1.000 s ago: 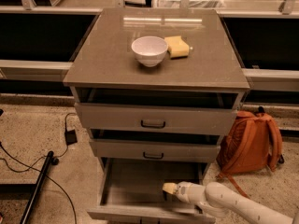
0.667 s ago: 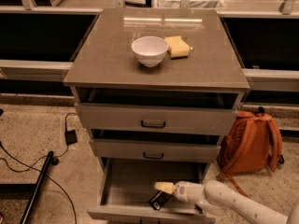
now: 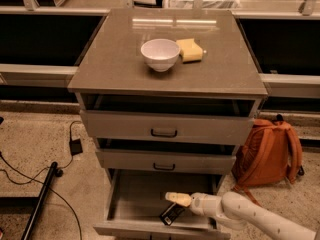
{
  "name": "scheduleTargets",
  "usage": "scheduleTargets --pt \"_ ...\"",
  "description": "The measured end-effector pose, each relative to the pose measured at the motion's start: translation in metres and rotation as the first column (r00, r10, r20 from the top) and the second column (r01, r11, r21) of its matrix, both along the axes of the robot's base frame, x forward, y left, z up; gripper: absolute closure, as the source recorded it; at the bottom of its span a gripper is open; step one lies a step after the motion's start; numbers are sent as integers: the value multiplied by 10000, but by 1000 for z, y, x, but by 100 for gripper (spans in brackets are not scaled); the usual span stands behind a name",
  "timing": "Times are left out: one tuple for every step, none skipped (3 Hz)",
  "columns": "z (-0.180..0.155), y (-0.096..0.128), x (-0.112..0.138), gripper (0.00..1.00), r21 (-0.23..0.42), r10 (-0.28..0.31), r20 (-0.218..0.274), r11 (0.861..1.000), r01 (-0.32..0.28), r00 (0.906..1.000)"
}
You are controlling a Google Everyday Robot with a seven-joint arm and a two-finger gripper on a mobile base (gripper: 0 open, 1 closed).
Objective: Place rxbar chocolate into bottom drawer
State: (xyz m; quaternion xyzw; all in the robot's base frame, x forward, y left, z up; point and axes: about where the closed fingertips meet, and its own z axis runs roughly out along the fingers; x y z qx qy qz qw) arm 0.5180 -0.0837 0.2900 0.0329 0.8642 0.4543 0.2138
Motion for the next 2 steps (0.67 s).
scheduleTargets --pt "26 -15 10 0 -767 24 361 9971 4 9993" --pt "26 -15 10 0 -767 24 361 9971 4 9993"
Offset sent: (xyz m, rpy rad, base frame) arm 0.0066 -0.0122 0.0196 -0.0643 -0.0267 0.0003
